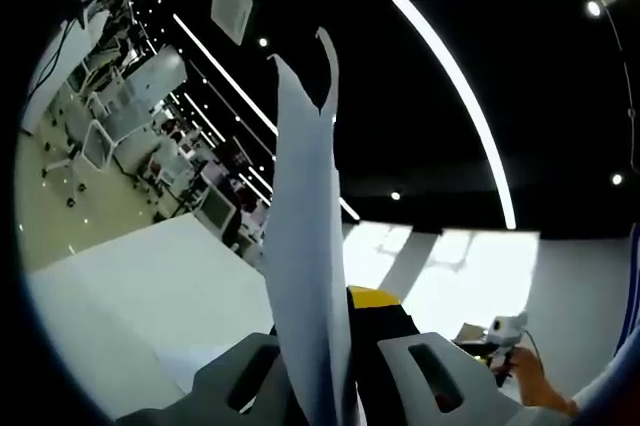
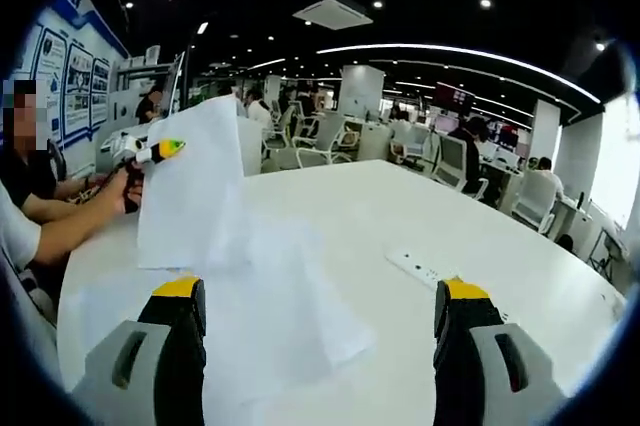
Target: Organize the stack of printing papers by aligning and flattening the scattered papers on the table
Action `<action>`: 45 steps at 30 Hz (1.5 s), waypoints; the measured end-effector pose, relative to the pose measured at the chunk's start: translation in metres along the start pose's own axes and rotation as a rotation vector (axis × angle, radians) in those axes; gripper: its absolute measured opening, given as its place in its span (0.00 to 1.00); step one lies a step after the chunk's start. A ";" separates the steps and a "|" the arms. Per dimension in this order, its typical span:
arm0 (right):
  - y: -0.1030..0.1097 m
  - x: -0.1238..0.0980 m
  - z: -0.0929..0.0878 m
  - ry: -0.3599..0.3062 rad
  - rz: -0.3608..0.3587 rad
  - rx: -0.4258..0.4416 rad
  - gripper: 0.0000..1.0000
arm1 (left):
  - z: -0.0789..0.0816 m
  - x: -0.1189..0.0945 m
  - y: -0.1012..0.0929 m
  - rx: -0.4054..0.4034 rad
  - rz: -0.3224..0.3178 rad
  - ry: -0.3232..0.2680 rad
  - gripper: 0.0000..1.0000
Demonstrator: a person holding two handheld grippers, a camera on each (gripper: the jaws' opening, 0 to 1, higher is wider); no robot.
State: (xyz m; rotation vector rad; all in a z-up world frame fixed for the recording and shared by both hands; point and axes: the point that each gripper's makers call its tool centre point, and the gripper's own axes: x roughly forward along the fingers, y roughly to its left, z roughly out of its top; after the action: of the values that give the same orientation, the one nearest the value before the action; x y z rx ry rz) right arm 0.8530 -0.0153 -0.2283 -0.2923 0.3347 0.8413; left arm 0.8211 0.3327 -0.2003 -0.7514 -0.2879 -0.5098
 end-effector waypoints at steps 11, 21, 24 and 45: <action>0.000 0.005 -0.004 0.015 0.005 0.002 0.90 | 0.002 0.000 0.003 0.000 0.004 -0.003 0.06; -0.003 0.007 -0.007 0.022 0.000 0.001 0.90 | 0.001 0.000 0.002 0.002 0.003 -0.002 0.06; -0.003 0.008 -0.007 0.023 0.002 0.001 0.90 | 0.001 0.000 0.003 0.004 0.006 -0.001 0.06; -0.004 0.017 -0.019 0.061 0.011 0.016 0.90 | 0.001 0.000 0.002 0.003 0.002 -0.002 0.06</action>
State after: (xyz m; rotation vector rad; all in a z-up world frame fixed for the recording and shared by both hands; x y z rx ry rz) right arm 0.8630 -0.0134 -0.2518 -0.3020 0.4005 0.8409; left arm 0.8217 0.3345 -0.2010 -0.7489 -0.2895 -0.5069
